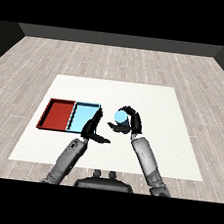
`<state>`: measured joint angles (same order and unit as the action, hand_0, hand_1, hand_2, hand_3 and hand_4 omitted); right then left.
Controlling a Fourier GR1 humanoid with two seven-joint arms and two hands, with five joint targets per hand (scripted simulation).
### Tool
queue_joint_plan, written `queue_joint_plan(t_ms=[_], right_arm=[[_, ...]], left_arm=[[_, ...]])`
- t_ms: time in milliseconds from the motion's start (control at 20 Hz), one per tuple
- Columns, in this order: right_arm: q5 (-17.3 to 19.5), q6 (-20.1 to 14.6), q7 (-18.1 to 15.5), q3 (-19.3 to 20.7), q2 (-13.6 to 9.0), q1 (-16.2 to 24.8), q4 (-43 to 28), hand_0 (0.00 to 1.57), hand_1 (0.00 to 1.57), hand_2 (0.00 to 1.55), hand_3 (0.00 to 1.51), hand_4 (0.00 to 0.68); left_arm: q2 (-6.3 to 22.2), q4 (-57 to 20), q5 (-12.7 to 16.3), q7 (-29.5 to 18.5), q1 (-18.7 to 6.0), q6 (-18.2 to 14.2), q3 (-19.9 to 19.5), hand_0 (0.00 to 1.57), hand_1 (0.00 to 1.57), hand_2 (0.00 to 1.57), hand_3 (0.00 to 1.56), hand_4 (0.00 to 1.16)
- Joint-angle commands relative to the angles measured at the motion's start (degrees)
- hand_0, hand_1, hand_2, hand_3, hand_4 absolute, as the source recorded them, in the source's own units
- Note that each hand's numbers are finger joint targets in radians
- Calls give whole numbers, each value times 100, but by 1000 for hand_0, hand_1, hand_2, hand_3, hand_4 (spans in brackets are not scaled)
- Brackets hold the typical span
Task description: Pick the blue can and put it in the blue box
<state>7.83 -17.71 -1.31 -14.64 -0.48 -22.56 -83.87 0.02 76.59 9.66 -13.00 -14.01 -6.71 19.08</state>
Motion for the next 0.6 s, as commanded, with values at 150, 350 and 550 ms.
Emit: queue_joint_plan(t_ms=[150, 350, 550], right_arm=[[-118, -50, -128, -92, 47, -224, 171, 1480, 1480, 1467, 1400, 603], [-316, 105, -591, -175, 47, 130, 222, 1488, 1488, 1464, 1396, 616], [-175, -106, 77, -201, 47, -313, 66, 1475, 1475, 1457, 1391, 606]], left_arm=[[-2, -460, 269, -271, -74, 79, 15, 0, 0, 0, 0, 0], [-2, -161, 480, 55, -104, -545, 550, 0, 0, 0, 0, 0], [-2, -789, 730, -273, -464, -528, 522, 0, 0, 0, 0, 0]])
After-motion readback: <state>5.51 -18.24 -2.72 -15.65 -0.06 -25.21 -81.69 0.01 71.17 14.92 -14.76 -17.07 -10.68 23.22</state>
